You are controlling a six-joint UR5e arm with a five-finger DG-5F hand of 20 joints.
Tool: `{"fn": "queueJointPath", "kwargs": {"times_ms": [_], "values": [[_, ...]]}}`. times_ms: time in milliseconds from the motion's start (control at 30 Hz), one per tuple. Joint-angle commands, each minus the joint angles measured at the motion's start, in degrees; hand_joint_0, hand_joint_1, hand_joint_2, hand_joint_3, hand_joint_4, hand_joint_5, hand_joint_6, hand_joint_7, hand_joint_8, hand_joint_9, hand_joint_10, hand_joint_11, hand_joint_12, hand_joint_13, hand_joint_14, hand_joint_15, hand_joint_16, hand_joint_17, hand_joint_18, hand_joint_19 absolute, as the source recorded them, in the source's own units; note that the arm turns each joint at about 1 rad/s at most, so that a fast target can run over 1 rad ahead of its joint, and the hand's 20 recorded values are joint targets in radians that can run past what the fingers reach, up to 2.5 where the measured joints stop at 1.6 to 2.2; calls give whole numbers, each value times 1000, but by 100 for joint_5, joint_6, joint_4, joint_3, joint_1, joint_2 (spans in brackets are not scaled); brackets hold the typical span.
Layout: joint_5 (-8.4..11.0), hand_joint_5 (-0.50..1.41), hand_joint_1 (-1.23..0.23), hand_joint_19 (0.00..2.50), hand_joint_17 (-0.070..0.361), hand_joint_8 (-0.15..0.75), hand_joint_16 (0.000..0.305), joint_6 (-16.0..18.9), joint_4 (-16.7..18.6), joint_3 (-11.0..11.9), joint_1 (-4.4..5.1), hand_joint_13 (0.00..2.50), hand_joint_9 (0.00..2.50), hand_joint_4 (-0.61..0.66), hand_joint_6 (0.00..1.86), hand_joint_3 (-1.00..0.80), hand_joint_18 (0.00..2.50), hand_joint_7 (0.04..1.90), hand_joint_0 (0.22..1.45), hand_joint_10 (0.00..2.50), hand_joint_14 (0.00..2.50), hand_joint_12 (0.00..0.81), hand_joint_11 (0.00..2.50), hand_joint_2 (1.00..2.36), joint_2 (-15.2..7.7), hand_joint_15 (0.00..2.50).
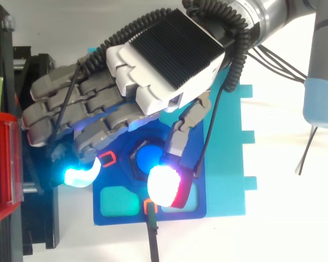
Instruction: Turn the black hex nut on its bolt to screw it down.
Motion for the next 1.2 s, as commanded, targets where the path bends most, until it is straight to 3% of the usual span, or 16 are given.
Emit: {"fn": "queueJointPath", "kwargs": {"times_ms": [0, 133, 267, 367, 567, 667, 767, 900, 1167], "values": [[-117, -186, -446, 72, 120, 322, 53, -68, -124, 2, -49, 286, 284, 310, 501, -500, 253, 970, 416, 3, 0, 358, 148, 1000, 91, 0], [-188, -186, -448, 79, 120, 322, 53, -235, -458, -7, -93, 287, 285, 311, 501, -500, 251, 969, 417, 3, 0, 358, 143, 1000, 240, 0], [-196, -186, -447, 78, 120, 321, 53, -693, -1074, -16, -181, 286, 286, 309, 501, -500, 250, 973, 417, 2, 0, 357, 141, 1000, 434, 0], [-188, -186, -446, 76, 120, 321, 53, -1018, -1416, -16, -190, 287, 285, 306, 501, -500, 250, 969, 417, 3, 0, 356, 148, 1000, 530, 0], [-135, -186, -447, 78, 121, 322, 54, -1651, -2093, -16, -120, 286, 285, 308, 501, -500, 248, 973, 417, 2, 0, 356, 140, 1000, 574, 0], [94, -186, -447, 73, 120, 322, 53, -1879, -2251, -16, -49, 285, 285, 308, 501, -500, 248, 973, 418, 3, 0, 355, 147, 1000, 583, 0], [507, -186, -447, 79, 120, 321, 53, -2028, -2357, -16, 56, 285, 285, 309, 501, -500, 247, 970, 418, 3, 0, 354, 147, 1000, 583, 0], [735, -186, -447, 80, 120, 321, 53, -2152, -2550, -16, 135, 284, 286, 309, 501, -500, 247, 969, 418, 3, 0, 355, 148, 1000, 636, 0], [788, -186, -446, 80, 120, 320, 53, -2222, -2963, -7, 241, 280, 286, 305, 501, -500, 246, 972, 419, 5, 0, 353, 148, 1000, 891, 0]]}}
